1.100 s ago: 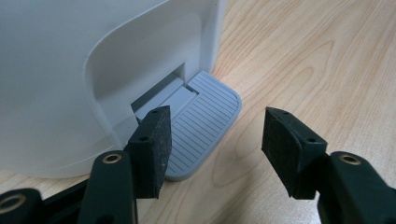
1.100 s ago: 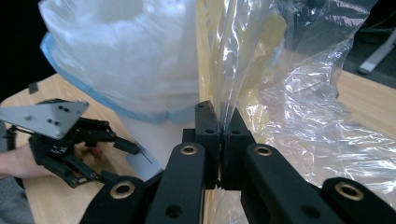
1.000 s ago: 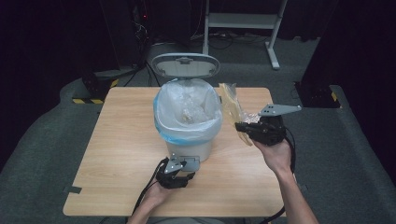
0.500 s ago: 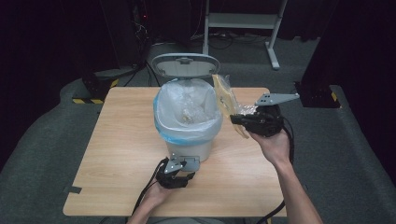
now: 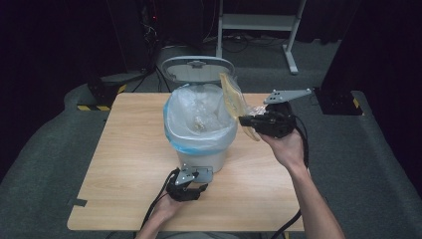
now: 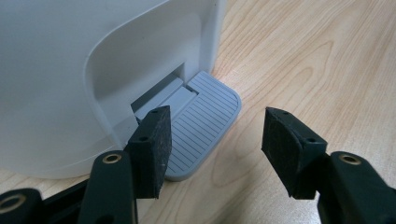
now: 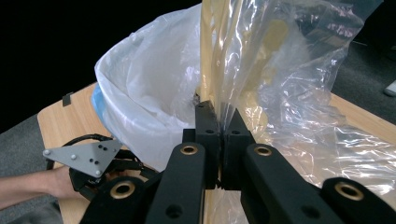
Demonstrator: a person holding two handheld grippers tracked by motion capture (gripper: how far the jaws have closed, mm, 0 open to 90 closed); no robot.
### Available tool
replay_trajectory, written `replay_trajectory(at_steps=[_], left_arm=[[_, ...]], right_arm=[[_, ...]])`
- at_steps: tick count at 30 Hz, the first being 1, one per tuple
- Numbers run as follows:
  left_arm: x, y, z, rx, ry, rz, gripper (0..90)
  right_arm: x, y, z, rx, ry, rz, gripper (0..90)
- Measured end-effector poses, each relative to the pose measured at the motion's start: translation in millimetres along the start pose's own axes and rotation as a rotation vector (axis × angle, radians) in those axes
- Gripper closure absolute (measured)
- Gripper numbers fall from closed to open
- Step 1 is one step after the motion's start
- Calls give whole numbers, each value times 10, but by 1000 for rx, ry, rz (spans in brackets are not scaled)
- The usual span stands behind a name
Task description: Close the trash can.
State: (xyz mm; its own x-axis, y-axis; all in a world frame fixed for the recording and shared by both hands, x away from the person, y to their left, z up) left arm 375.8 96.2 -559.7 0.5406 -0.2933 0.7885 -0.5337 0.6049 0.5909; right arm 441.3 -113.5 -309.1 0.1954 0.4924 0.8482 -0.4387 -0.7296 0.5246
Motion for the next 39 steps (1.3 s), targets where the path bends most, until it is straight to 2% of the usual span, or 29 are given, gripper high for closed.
replay_trajectory(at_steps=[30, 39], left_arm=[[0, -1, 2, -3, 7, 2, 424], [0, -1, 3, -3, 6, 2, 424]], right_arm=[[365, -358, -96, 71, 33, -50, 886], [385, -532, -80, 108, 9, -77, 886]])
Point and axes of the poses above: each handheld gripper's, and its own axes: y roughly backward along the jaws, x roughly out of its top, z roughly to its right, the point moved 6 cm from there along -y, roughly forward along the jaws, and after that the axes turned 12 degrees about y, right-handed, at the moved point
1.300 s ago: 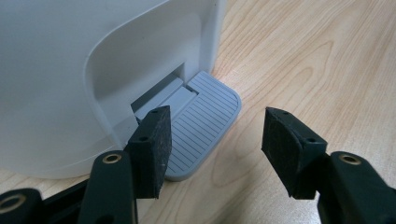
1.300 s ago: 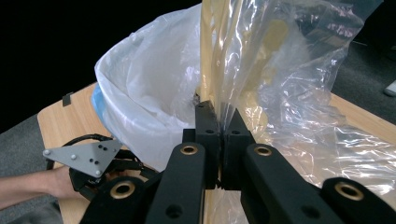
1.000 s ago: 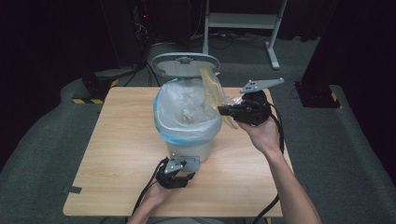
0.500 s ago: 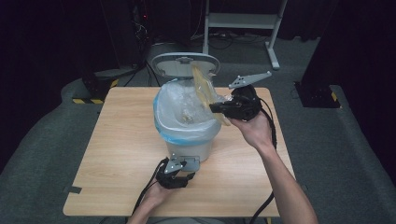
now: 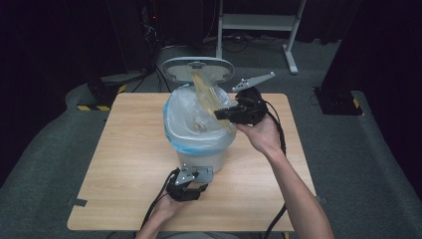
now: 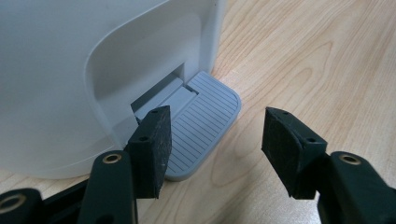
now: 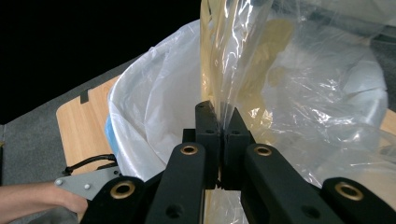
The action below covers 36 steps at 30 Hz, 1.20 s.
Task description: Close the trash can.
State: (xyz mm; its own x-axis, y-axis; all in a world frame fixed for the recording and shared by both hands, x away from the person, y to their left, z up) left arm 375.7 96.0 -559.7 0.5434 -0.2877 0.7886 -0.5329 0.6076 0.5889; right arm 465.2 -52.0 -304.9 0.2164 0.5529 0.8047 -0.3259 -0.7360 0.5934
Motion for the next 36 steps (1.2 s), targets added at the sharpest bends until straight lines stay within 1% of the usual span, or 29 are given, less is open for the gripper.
replay_trajectory(at_steps=[4, 5, 9, 12, 15, 25, 28, 29, 32, 33, 36], left_arm=[[0, 0, 1, 1, -1, 0, 425], [0, -1, 3, 2, -1, 1, 424], [0, -2, 4, 4, -4, 2, 424], [-1, -2, 4, 5, -5, 1, 424], [-2, -2, 7, 7, -8, 1, 424], [-2, -3, 7, 6, -5, 4, 424], [-3, -1, 6, 7, -9, 1, 424], [-3, -2, 6, 7, -8, 1, 425], [-3, -1, 5, 7, -8, 1, 424], [-3, -1, 5, 6, -8, 1, 424], [-3, -1, 5, 6, -8, 2, 424]], right_arm=[[12, -53, 4, 9, -1, -10, 886], [22, -94, 4, 14, -1, -19, 886], [45, -166, 10, 22, -1, -29, 886], [55, -196, 15, 24, -6, -33, 886], [66, -276, 26, 24, -8, -46, 885], [15, -442, 63, 32, -26, -73, 885], [5, -468, 65, 36, -22, -82, 885], [-3, -490, 64, 33, -23, -95, 885], [-13, -527, 60, 34, -15, -110, 885], [-22, -544, 58, 33, -11, -125, 885], [-24, -569, 47, 34, -10, -141, 885]])
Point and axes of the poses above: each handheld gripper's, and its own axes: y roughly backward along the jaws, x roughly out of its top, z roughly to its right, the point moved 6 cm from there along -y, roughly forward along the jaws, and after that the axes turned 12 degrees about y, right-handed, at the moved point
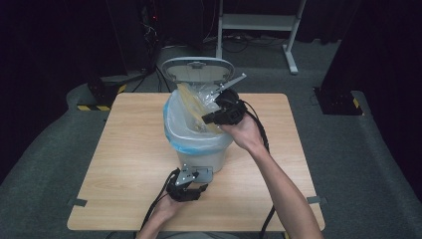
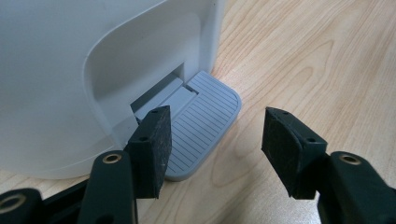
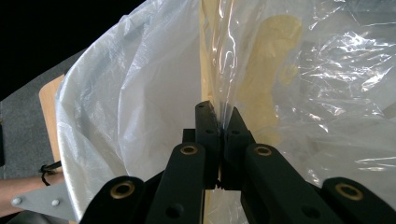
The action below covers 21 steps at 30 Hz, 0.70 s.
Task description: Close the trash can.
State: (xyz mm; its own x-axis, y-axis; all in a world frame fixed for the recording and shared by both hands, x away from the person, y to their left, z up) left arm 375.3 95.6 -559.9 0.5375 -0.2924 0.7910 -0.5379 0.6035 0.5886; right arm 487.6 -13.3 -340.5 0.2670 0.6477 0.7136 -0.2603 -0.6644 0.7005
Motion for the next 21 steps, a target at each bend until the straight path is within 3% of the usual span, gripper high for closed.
replay_trajectory(at_steps=[5, 10, 11, 15, 21], left_arm=[[0, 0, 0, 0, 1, 1, 424], [1, -1, 3, -1, 5, 4, 424], [0, 1, 2, -3, 8, 3, 424], [1, 1, 2, -6, 11, 4, 425], [0, 2, -2, -7, 10, 3, 424]], right_arm=[[6, -29, -10, -12, 16, -29, 882], [3, -25, -14, -18, 14, -19, 833], [5, -19, -28, -20, 2, -3, 737], [6, -18, -56, -42, 20, -6, 623], [35, 21, -46, -56, 14, 20, 575]])
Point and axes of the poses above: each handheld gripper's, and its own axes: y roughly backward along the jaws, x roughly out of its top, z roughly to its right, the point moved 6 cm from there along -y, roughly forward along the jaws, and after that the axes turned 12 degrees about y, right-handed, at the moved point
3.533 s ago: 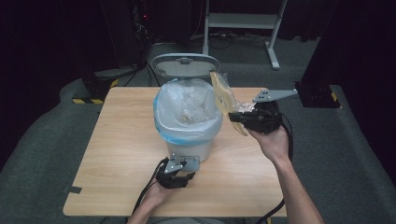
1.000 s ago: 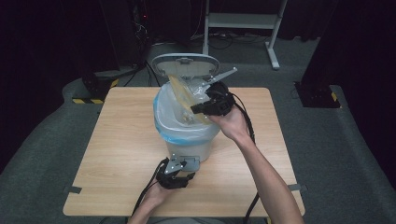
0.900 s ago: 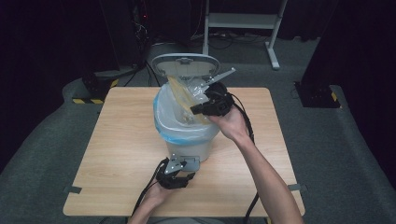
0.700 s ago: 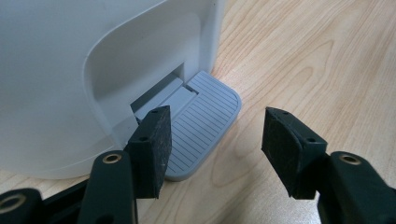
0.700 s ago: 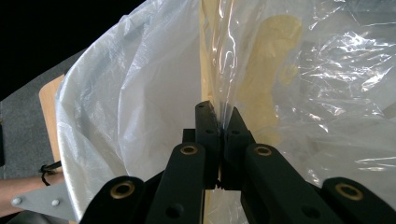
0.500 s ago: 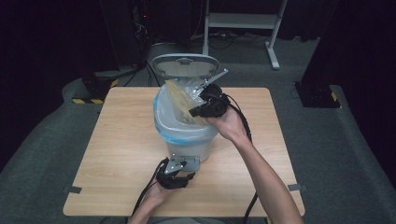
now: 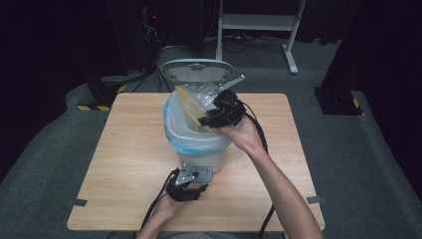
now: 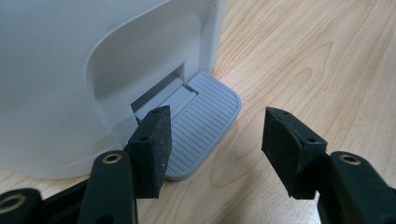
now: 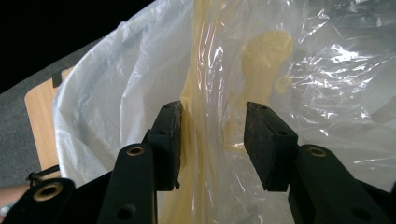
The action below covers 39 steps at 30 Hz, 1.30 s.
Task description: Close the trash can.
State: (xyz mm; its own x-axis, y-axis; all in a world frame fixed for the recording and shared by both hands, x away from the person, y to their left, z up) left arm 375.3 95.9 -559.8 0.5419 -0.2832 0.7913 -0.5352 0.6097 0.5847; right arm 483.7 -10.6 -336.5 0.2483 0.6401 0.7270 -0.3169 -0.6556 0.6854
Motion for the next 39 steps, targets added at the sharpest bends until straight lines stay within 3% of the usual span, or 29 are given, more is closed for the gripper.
replay_trajectory(at_steps=[8, 11, 12, 15, 21, 25, 31, 34, 39], left_arm=[[0, 1, 0, 0, 0, 0, 424], [0, 0, 1, -1, 2, 1, 425], [-1, 1, -1, 0, -1, -1, 425], [1, 5, -7, 10, -5, 1, 430], [1, 3, -5, 4, 0, 2, 432], [0, 2, -2, 0, 3, 2, 431], [0, 2, -2, -1, 4, 2, 432], [1, 2, -4, -3, 5, 3, 431], [0, 3, -2, -4, 4, 2, 432]], right_arm=[[14, -27, -2, 3, 22, -13, 873], [-11, -53, 4, 7, 30, -43, 882], [-33, -81, -1, -1, 46, -76, 883], [-26, -85, -12, 0, 50, -91, 881], [12, -39, -27, -5, 30, -51, 653], [47, 7, -27, -15, 24, -18, 578], [68, 29, -23, 3, 4, 9, 521], [77, 48, -36, 45, -1, 31, 462], [85, 59, -31, 22, -6, 36, 502]])
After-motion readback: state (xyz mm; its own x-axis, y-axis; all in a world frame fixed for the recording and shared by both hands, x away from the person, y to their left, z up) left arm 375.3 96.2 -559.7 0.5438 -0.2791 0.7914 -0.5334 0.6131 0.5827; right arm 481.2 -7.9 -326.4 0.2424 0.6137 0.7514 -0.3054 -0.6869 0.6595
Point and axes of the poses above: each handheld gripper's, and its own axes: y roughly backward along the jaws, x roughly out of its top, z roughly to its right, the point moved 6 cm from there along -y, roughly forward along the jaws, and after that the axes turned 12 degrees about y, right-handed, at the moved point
